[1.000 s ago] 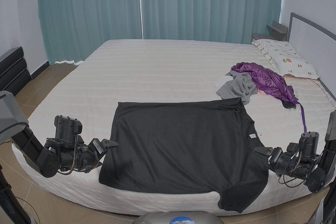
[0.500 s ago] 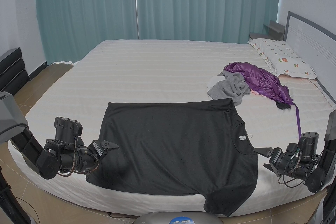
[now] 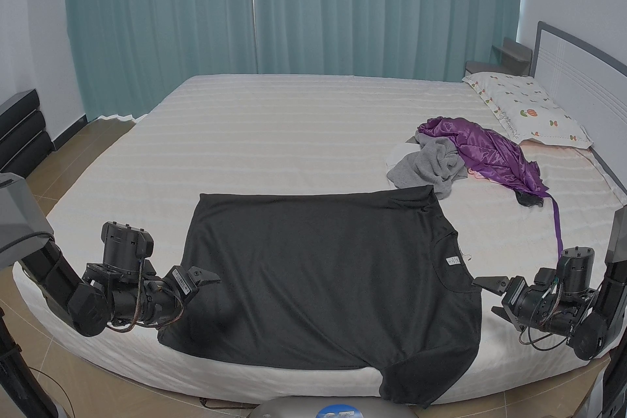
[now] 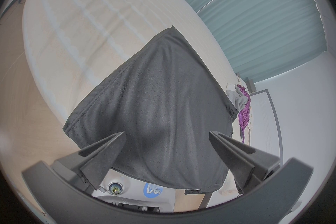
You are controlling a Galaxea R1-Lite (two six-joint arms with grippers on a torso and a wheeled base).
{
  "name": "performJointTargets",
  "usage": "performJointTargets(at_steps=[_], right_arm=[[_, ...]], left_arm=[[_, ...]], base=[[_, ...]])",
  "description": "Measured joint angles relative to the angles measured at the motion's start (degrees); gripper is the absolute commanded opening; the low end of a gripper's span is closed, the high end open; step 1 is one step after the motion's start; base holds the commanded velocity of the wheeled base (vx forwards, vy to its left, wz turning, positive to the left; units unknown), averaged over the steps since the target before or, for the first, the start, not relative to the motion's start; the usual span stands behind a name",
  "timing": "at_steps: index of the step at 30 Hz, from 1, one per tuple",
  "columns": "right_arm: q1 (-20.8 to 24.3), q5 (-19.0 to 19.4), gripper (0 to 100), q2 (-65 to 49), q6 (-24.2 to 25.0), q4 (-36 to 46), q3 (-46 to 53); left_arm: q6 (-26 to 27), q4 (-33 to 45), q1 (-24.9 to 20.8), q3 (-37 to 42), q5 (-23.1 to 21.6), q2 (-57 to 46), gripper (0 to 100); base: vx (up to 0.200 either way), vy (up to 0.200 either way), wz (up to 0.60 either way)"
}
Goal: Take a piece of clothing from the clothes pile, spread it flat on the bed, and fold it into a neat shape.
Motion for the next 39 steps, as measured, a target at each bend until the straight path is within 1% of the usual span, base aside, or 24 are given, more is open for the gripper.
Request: performJointTargets(at_steps=[4, 12, 20, 27, 31, 35, 39], right_arm=[[-0.05, 0.02, 100, 0.02, 0.0, 0.0, 0.28], [0.0, 0.02, 100, 0.26, -0.04, 0.0, 0.37], [0.06, -0.05, 100, 1.66, -0.06, -1.76, 0.45], [0.06, -0.06, 100, 3.73, -0.09, -7.59, 1.38], [0.06, -0.06, 100, 5.08, -0.06, -7.75, 1.49], [0.06, -0.09, 100, 5.74, -0.06, -7.78, 1.55], [0.06, -0.09, 100, 6.03, -0.04, -7.78, 1.55]], left_arm=[[0.0, -0.01, 0.01, 0.13, 0.0, 0.07, 100], [0.41, -0.01, 0.87, 0.06, 0.13, 0.2, 100], [1.04, -0.04, 3.67, 1.02, -0.39, 0.88, 100], [5.73, -0.2, 5.46, 2.15, 0.27, 3.72, 100], [6.7, -0.96, 6.79, 3.61, 0.49, 4.88, 100], [7.56, -4.01, 7.69, 5.53, 0.41, 5.62, 100], [10.33, -11.34, 8.94, 7.52, 0.06, 6.97, 100]], base=[[-0.2, 0.0, 0.0], [0.0, 0.0, 0.0], [0.0, 0.0, 0.0], [0.0, 0.0, 0.0], [0.0, 0.0, 0.0], [0.0, 0.0, 0.0], [0.0, 0.0, 0.0]])
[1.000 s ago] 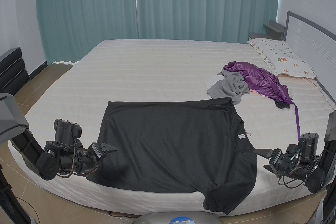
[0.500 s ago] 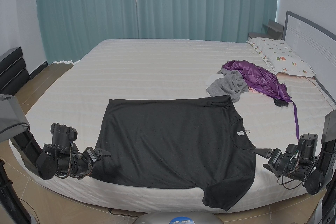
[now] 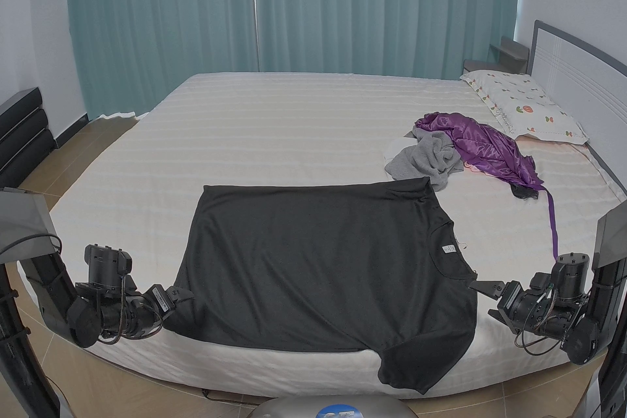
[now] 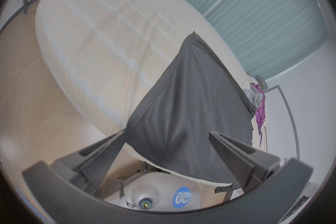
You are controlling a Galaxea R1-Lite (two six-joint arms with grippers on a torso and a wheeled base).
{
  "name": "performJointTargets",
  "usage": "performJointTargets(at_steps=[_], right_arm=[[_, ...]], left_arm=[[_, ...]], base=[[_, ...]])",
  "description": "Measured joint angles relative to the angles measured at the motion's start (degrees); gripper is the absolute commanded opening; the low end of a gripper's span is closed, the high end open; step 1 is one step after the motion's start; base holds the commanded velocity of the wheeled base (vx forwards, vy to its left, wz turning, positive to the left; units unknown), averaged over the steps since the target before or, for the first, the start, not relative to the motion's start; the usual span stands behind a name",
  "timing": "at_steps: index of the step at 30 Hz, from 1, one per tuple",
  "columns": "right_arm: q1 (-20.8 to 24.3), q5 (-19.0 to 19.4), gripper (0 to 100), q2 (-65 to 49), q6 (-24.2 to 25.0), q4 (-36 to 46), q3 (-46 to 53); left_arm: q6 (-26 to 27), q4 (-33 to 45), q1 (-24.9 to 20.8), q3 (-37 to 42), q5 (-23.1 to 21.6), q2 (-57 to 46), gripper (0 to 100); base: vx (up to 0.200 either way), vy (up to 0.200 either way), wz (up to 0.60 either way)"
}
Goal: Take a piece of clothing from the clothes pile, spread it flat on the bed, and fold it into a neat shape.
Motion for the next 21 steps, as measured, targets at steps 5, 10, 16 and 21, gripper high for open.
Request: performJointTargets(at_steps=[5, 10, 16, 21], right_arm=[[0.0, 0.0, 100, 0.17, 0.02, 0.0, 0.0], [0.0, 0.0, 100, 0.23, 0.04, 0.02, 0.0], [0.0, 0.0, 100, 0.26, 0.26, 0.0, 0.0], [0.0, 0.0, 100, 0.2, 0.35, 0.0, 0.0]], left_arm=[[3.1, -8.74, 0.99, 2.97, -0.23, 3.28, 100], [4.16, -11.8, 1.41, 5.18, -0.26, 5.99, 100], [4.99, -12.11, 1.52, 5.77, -0.26, 7.3, 100], [5.19, -12.15, 1.57, 5.46, -0.01, 8.16, 0]], base=[[0.0, 0.0, 0.0], [0.0, 0.0, 0.0], [0.0, 0.0, 0.0], [0.0, 0.0, 0.0]])
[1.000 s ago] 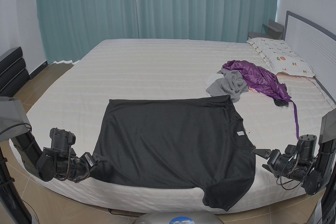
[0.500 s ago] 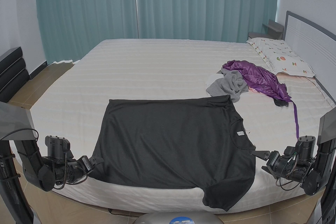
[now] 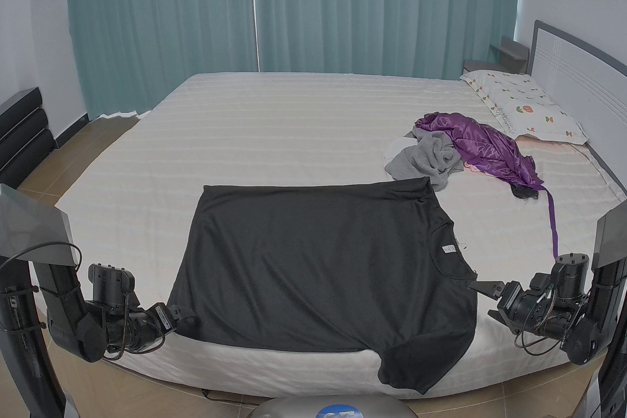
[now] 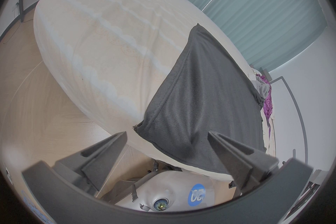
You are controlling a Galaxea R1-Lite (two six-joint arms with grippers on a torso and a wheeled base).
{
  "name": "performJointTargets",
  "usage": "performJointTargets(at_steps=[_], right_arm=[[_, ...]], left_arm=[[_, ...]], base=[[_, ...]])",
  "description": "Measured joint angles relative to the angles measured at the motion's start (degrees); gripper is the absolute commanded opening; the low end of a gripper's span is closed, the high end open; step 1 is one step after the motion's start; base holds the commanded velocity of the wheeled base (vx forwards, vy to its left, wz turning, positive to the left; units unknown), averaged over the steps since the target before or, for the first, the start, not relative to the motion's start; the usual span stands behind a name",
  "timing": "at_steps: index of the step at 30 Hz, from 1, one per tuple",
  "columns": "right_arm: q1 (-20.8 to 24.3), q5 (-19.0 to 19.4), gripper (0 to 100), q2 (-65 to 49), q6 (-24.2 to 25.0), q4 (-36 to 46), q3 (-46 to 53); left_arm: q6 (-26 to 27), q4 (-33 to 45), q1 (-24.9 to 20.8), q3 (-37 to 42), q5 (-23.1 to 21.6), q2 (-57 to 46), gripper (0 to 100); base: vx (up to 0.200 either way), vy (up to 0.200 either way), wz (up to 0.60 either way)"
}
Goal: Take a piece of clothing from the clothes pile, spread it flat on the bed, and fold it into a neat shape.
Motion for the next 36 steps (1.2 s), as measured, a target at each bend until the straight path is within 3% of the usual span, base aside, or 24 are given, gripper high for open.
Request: performJointTargets(at_steps=[12, 28, 29, 36], right_arm=[[-0.06, 0.02, 100, -0.18, 0.06, 0.02, 0.0], [-0.04, -0.07, 100, -0.44, -0.02, 0.0, 0.0], [-0.04, -0.07, 100, -0.46, -0.05, 0.0, 0.0], [0.0, -0.09, 100, -0.46, 0.0, 0.0, 0.0]], left_arm=[[0.22, 0.57, 0.05, 0.61, 1.24, 0.24, 0], [5.07, 0.51, 0.13, 3.45, 4.08, -1.13, 0], [4.99, 0.4, 0.2, 3.33, 4.02, -1.16, 100], [4.13, 0.27, 0.88, 1.93, 2.74, -0.59, 100]], base=[[0.0, 0.0, 0.0], [0.0, 0.0, 0.0], [0.0, 0.0, 0.0], [0.0, 0.0, 0.0]])
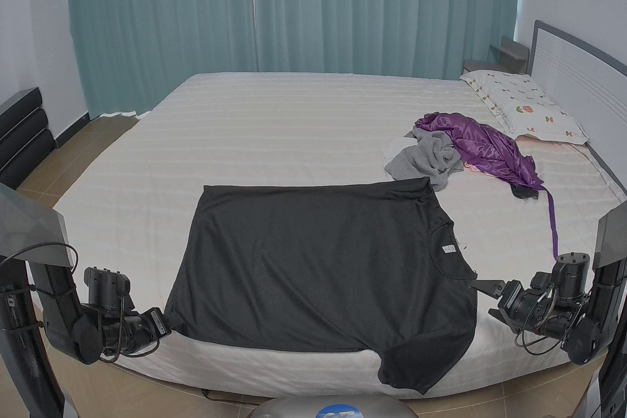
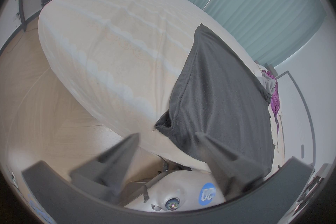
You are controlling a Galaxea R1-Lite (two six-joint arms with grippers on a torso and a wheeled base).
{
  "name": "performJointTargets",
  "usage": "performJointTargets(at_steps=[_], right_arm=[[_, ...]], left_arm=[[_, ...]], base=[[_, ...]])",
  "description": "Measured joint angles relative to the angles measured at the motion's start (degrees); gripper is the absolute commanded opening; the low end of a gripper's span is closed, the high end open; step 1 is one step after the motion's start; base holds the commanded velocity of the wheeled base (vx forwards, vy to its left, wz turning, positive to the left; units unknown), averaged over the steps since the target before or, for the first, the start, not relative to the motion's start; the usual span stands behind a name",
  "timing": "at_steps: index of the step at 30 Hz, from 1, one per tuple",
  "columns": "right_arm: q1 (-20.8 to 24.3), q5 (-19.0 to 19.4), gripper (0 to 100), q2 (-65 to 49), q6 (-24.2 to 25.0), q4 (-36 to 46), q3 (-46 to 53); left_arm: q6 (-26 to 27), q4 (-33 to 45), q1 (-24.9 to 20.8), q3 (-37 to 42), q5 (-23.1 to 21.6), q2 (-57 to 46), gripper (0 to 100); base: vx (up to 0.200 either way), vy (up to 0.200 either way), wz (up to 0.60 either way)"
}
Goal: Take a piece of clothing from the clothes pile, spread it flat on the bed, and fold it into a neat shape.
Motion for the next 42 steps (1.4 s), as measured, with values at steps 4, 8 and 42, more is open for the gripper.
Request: performJointTargets(at_steps=[4, 8, 42], right_arm=[[0.0, 0.04, 100, 0.0, 0.01, 0.0, 0.0], [0.0, 0.04, 100, 0.0, 0.04, 0.0, 0.0], [-0.17, -0.62, 100, 0.22, -0.73, 0.41, 0.0]], left_arm=[[-2.02, -0.09, 0.01, -1.51, -0.41, 0.89, 100], [-2.6, -0.07, -0.02, -2.97, -0.44, 1.68, 0], [-0.16, 0.35, 1.26, -0.46, 0.96, 1.96, 0]], base=[[0.0, 0.0, 0.0], [0.0, 0.0, 0.0], [0.0, 0.0, 0.0]])
